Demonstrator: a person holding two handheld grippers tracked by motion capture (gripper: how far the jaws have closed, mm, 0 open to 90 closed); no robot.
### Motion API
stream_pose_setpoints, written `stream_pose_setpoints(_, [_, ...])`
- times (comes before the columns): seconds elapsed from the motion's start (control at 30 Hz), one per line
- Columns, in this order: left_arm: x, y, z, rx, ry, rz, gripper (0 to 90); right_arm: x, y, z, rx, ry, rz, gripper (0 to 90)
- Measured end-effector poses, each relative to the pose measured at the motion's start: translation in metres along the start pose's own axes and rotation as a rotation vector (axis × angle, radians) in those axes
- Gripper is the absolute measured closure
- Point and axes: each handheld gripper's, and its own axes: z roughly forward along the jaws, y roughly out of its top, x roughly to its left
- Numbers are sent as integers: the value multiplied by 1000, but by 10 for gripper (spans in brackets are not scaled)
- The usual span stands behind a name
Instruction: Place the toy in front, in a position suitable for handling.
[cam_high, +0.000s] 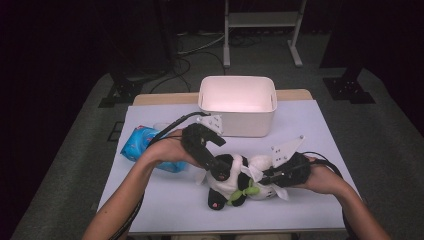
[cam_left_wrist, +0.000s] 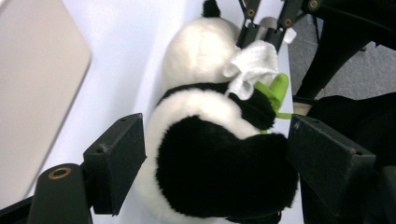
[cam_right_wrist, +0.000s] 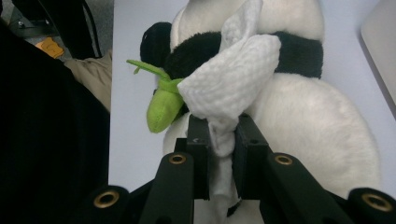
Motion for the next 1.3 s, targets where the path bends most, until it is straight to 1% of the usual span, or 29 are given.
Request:
stream_pose_setpoints(0.1, [2,-3,0,8,2,-12,196,2,-1,-1,2,2,2,782])
stream_pose_setpoints(0.17, [3,-7,2,10,-4,-31,196,2,-2,-1,2,5,0,782])
stream_pose_setpoints(0.27, [3,-13,9,-7,-37,-62,196,3,-2,-1,3,8,1,783])
stream_pose_setpoints(0.33, [2,-18,17,-5,-60,-81,197,4,-3,-1,2,11,3,782])
stream_pose_setpoints(0.4, [2,-23,25,6,-84,-87,203,4,-2,-2,6,15,4,782])
stream_pose_setpoints(0.43, [2,-26,30,1,-101,-93,220,5,-1,-2,11,15,5,782])
stream_pose_setpoints(0.47, [2,-29,34,-8,-108,-95,222,6,1,-2,18,15,-1,782])
stream_pose_setpoints(0.53, [2,-34,37,-35,-100,-102,226,7,5,-4,31,0,-20,780])
stream_pose_setpoints(0.57, [3,-36,37,-51,-97,-107,227,7,8,-6,38,-10,-17,781])
stream_pose_setpoints(0.63, [3,-41,38,-74,-95,-105,237,8,13,-8,44,-32,-36,780])
stream_pose_setpoints(0.67, [2,-43,39,-92,-102,-106,240,8,15,-8,46,-34,-40,780])
stream_pose_setpoints(0.73, [-1,-45,41,-117,-102,-114,240,7,22,-7,49,-38,-55,779])
stream_pose_setpoints(0.87, [-6,-44,42,-131,-102,-84,240,5,42,-1,55,-54,-88,778])
stream_pose_setpoints(0.93, [-9,-43,42,-117,-93,-60,240,5,54,6,78,-68,-115,778])
stream_pose_setpoints(1.03, [-14,-43,41,-112,-78,-48,240,5,70,18,84,-42,-141,777])
stream_pose_setpoints(1.1, [-14,-45,40,-117,-78,-47,240,5,79,23,83,-35,-158,776])
stream_pose_setpoints(1.13, [-14,-46,40,-118,-79,-48,240,5,82,25,87,-30,-160,777])
stream_pose_setpoints(1.17, [-14,-48,41,-132,-78,-55,240,5,83,26,96,-28,-162,777])
stream_pose_setpoints(1.2, [-14,-48,41,-137,-79,-56,240,4,83,25,99,-28,-161,777])
stream_pose_setpoints(1.3, [-16,-49,41,-147,-76,-55,241,2,78,20,102,-35,-149,777])
